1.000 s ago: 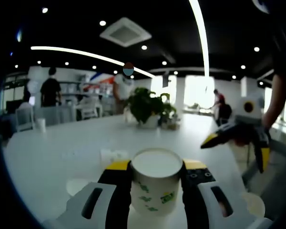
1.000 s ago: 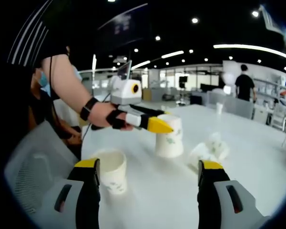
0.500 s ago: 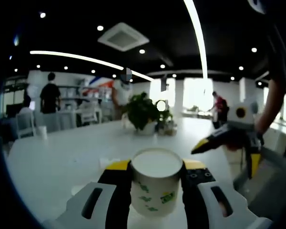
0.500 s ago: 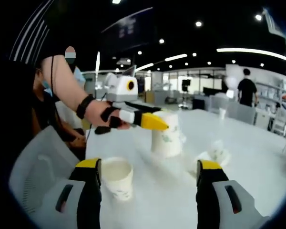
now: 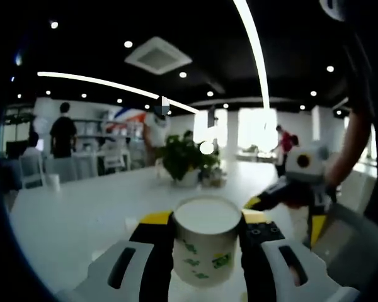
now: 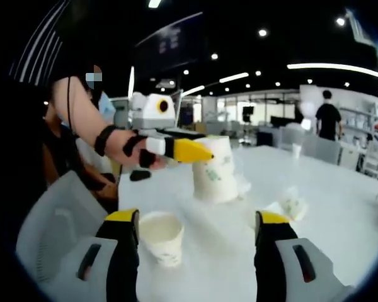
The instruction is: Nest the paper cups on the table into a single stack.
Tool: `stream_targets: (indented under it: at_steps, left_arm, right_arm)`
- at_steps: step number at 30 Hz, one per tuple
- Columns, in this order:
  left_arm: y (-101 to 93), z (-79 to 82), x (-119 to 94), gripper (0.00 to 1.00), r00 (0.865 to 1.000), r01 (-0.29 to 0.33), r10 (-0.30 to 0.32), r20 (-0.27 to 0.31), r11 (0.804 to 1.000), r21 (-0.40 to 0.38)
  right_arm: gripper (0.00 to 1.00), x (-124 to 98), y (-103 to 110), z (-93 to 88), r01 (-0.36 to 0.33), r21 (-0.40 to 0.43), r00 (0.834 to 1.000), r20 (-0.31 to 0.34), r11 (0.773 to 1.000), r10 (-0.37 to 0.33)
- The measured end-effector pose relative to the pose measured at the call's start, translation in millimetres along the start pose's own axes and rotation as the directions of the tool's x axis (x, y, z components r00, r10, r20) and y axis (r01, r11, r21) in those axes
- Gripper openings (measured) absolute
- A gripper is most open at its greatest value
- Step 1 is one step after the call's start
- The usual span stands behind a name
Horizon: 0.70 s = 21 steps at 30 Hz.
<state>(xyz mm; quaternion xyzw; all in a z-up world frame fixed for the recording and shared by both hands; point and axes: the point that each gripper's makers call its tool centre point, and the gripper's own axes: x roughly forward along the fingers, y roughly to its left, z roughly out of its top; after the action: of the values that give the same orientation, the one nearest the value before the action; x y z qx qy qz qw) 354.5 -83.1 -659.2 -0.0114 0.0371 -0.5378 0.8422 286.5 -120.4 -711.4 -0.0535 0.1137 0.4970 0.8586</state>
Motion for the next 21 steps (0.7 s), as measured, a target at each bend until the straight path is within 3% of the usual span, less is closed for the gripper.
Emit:
stream_targets:
  at_steps: [10,21]
  left_arm:
    - [-11.1,7.2,-7,0.39,1.000,0.010,-0.010,0.013,1.000,0.000]
    - [-25.0,11.9,-8,0.39,0.999,0.034,-0.034,0.017,0.999,0.003]
  right_arm:
    - [0.64,9,3,-3.3,-0.015,0.010,1.000,-0.002,1.000,0.015]
    - [0.55,23,3,-4.6,-0.020,0.080,1.000,0.015,0.997,0.019]
